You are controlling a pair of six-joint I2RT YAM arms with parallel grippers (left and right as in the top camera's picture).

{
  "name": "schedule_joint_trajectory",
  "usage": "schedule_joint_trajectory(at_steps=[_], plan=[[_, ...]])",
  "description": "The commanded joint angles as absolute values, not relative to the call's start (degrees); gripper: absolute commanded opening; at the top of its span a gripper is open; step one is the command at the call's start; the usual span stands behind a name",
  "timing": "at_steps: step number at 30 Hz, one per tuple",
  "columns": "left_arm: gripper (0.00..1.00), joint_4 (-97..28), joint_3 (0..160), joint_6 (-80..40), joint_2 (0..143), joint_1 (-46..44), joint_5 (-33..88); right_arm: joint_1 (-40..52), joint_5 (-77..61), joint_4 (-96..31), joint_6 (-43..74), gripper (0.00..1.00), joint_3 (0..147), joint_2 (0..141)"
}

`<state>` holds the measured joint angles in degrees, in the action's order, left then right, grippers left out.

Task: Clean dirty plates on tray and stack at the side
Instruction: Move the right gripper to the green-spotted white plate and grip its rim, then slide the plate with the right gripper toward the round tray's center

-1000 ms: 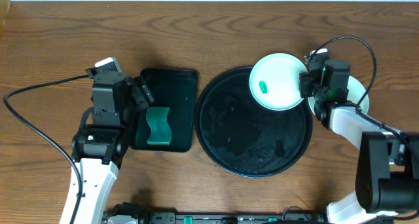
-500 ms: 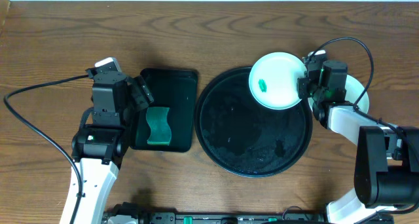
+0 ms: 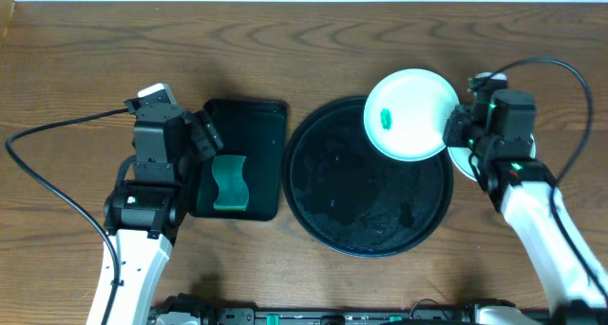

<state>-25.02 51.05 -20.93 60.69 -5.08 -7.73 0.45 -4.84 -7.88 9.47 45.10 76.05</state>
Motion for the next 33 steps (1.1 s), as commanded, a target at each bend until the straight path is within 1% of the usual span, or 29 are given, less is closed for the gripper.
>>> schedule_joint_trajectory(at_steps=[1, 5, 9, 15, 20, 30, 33], plan=[[0.82, -24.8, 52.0, -20.6, 60.7, -4.9, -8.6, 1.2, -5.4, -12.8, 19.6, 0.01, 45.6, 72.0], [0.82, -24.8, 52.0, -20.6, 60.7, -4.9, -8.6, 1.2, -5.0, -21.3, 19.9, 0.01, 45.6, 70.6], [0.81, -24.8, 52.0, -20.6, 60.7, -4.9, -8.6, 1.2, -4.5, -25.5, 19.9, 0.01, 45.6, 71.1], [0.82, -24.8, 52.0, -20.6, 60.7, -4.9, -8.6, 1.2, -4.1, -25.6, 21.3, 0.02, 45.2, 73.1], [0.82, -24.8, 52.0, -20.6, 60.7, -4.9, -8.6, 1.2, -3.9, -24.5, 26.8, 0.02, 44.6, 77.5], [0.82, -24.8, 52.0, -20.6, 60.7, -4.9, -8.6, 1.2, -5.3, -20.8, 28.9, 0.02, 44.6, 86.5], [0.82, -24.8, 52.0, -20.6, 60.7, -4.9, -8.6, 1.3, -7.6, -19.9, 28.9, 0.01, 44.6, 87.9]])
